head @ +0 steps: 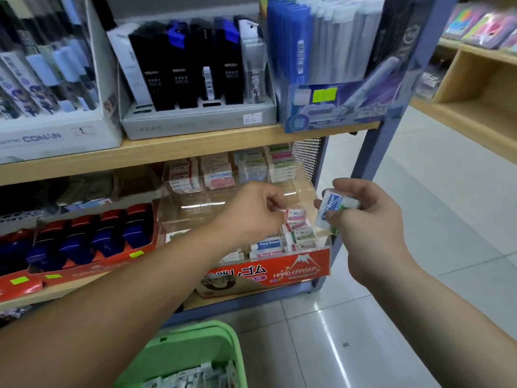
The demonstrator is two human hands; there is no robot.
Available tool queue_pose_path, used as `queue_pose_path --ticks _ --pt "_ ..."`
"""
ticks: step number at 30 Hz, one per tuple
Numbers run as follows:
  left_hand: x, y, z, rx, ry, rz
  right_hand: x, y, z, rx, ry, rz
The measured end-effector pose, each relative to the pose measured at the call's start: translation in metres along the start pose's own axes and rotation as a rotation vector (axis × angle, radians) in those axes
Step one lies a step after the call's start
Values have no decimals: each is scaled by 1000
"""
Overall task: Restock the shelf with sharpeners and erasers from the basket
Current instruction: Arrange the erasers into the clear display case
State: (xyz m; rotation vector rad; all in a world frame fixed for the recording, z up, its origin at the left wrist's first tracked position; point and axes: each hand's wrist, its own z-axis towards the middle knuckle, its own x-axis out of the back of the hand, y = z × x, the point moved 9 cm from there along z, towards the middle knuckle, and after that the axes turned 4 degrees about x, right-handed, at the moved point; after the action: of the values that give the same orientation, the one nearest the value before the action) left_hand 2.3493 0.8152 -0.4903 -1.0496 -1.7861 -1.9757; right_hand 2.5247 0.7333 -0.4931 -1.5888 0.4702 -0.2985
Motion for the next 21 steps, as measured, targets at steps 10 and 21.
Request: queue_pose_path --ticks 10,21 --pt "-33 17 7 -205 5 657 18 13 4 -32 -6 56" --pt "-24 30 -18 -210 56 349 13 21 -1 -157 -41 173"
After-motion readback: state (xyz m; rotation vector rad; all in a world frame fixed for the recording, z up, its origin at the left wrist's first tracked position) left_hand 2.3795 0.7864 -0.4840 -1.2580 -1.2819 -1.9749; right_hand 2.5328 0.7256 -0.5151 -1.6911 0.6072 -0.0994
